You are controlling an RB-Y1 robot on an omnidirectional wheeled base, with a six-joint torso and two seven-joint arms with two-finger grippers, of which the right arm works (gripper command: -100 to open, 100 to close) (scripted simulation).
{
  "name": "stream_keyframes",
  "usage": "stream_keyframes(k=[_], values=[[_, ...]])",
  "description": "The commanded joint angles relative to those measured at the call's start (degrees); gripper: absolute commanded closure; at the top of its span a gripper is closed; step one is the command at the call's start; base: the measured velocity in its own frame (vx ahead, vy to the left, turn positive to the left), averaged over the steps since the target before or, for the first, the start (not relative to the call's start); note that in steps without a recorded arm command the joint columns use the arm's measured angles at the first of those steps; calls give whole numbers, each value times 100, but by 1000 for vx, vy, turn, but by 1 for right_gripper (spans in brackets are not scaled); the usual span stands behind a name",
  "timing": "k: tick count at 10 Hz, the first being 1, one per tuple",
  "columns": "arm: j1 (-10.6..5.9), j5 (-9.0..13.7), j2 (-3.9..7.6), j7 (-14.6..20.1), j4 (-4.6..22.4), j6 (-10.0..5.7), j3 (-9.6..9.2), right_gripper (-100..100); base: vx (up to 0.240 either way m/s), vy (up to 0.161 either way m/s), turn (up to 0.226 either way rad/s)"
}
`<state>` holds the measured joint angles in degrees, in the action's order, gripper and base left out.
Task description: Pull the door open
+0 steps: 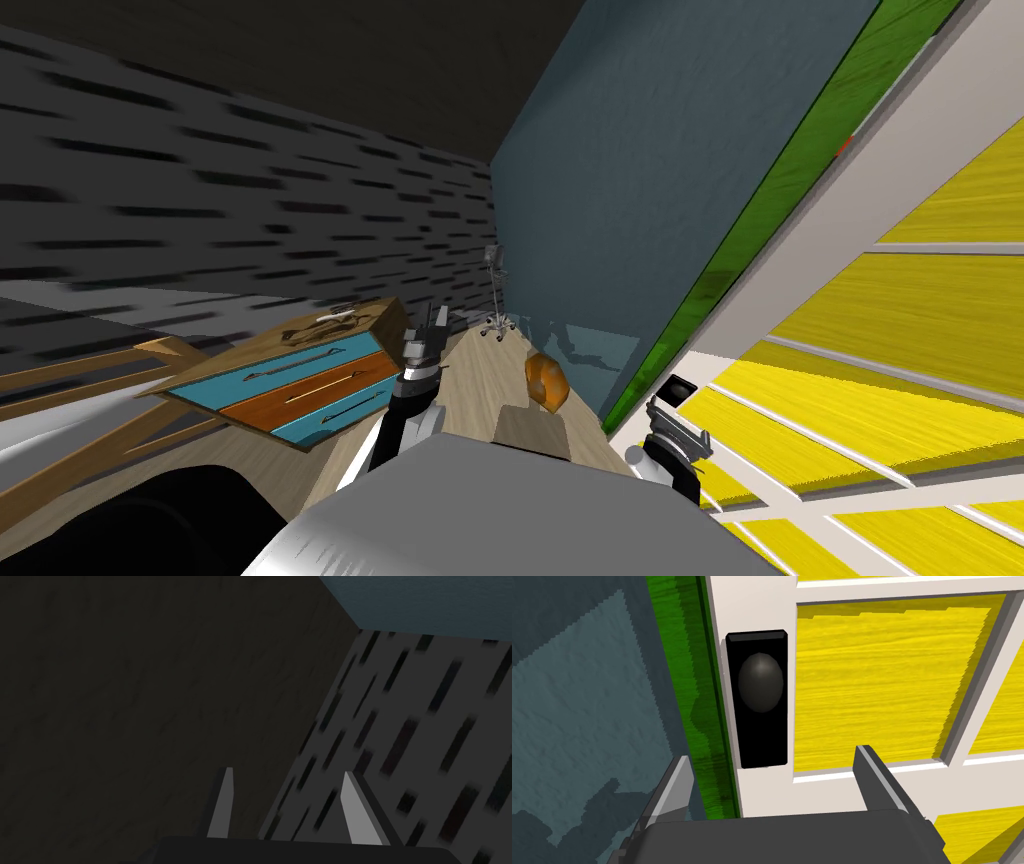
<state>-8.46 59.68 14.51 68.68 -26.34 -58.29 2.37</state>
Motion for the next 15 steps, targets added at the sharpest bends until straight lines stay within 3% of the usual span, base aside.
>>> stream_keyframes(k=[1, 4, 5, 12, 15], values=[[-29, 4, 57, 127, 131, -19, -23, -100, -141, 90, -24], [-102, 6, 146, 318, 373, -55, -62, -100, -83, 71, -6], [-193, 9, 264, 567, 691, -102, -113, -100, 21, -27, 28], [-259, 14, 353, 753, 931, -138, -152, -100, 131, -120, 37], [-242, 18, 357, 738, 904, -128, -149, -100, 138, -88, 26]])
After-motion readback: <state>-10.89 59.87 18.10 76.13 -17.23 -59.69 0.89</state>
